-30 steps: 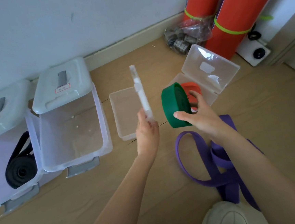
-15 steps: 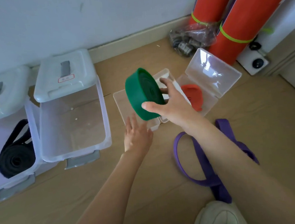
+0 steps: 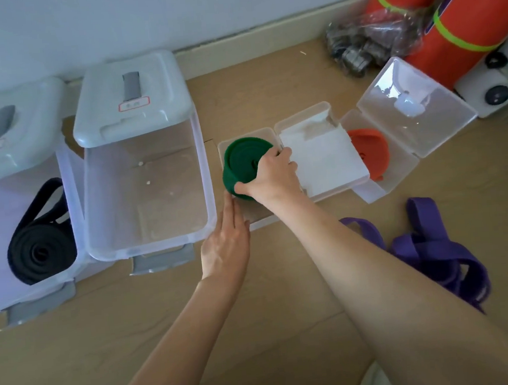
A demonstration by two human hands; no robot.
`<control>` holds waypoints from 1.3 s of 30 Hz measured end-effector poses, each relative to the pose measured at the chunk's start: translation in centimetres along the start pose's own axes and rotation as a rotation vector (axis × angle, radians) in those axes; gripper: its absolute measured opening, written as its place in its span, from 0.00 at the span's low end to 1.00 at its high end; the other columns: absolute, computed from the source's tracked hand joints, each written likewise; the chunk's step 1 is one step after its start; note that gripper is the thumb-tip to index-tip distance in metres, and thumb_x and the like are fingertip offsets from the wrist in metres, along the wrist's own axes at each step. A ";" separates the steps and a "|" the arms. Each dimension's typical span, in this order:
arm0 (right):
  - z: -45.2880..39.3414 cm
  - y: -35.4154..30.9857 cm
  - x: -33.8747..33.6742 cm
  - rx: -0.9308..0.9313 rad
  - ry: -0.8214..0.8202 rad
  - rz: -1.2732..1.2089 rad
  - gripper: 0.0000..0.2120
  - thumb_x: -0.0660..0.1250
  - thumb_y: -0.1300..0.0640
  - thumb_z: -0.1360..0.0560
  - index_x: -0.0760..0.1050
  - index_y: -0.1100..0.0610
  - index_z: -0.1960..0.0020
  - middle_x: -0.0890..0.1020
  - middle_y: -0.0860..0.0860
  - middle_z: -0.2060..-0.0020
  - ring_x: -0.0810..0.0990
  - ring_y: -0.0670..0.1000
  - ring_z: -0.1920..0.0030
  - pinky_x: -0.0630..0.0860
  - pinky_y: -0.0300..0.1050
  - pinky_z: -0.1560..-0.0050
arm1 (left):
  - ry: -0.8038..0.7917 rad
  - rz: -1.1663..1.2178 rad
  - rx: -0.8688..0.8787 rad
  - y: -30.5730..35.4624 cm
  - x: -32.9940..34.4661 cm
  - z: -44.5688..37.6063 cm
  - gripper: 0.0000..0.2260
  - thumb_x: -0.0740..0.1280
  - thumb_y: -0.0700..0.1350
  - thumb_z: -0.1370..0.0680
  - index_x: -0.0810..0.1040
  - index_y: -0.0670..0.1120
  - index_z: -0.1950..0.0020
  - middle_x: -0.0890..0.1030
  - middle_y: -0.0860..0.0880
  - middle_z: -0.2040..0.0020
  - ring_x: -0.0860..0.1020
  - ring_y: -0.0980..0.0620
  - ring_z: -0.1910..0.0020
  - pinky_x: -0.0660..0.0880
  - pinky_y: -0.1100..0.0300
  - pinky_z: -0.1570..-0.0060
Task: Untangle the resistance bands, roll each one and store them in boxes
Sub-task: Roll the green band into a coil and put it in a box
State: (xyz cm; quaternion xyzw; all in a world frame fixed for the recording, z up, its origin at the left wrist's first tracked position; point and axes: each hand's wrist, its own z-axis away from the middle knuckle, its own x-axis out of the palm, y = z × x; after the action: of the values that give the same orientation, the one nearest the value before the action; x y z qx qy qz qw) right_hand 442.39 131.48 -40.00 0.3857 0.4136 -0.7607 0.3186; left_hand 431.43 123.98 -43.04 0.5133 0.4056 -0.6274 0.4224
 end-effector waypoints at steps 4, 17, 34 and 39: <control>0.6 0.7 -0.1 -0.043 -0.021 0.150 0.42 0.74 0.46 0.33 0.57 0.64 0.30 0.61 0.60 0.33 0.70 0.65 0.39 0.72 0.51 0.52 | 0.013 0.037 0.056 -0.3 -0.9 0.1 0.24 0.68 0.58 0.28 0.75 0.48 0.35 0.72 0.52 0.32 0.80 0.65 0.61 0.69 0.71 0.75; 2.0 1.6 0.5 -0.261 -0.266 0.952 0.31 0.58 0.44 0.21 0.57 0.63 0.27 0.63 0.63 0.30 0.68 0.62 0.34 0.69 0.49 0.43 | -0.156 0.482 0.061 0.1 0.2 -0.8 0.27 0.52 0.48 0.18 0.43 0.44 0.24 0.39 0.51 0.23 0.73 0.50 0.38 0.70 0.59 0.43; 8.9 12.8 -0.2 -0.032 -0.006 0.284 0.33 0.72 0.49 0.30 0.61 0.61 0.33 0.52 0.59 0.27 0.69 0.62 0.37 0.73 0.53 0.43 | -0.081 0.591 0.046 3.3 -2.0 6.4 0.26 0.57 0.34 0.27 0.60 0.42 0.28 0.59 0.43 0.27 0.65 0.44 0.34 0.61 0.56 0.33; 10.6 13.2 0.7 -0.048 0.246 0.375 0.26 0.71 0.49 0.30 0.68 0.60 0.38 0.57 0.57 0.27 0.69 0.60 0.39 0.71 0.52 0.47 | -0.086 0.574 0.118 2.3 -3.2 8.9 0.25 0.57 0.34 0.26 0.62 0.41 0.29 0.62 0.44 0.30 0.65 0.47 0.33 0.60 0.59 0.32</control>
State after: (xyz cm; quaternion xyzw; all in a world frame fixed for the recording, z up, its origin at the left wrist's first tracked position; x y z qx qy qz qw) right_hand 449.20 116.12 -41.82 0.5381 0.3885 -0.6254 0.4105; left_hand 431.30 115.23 -38.77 0.6036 0.1881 -0.5261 0.5688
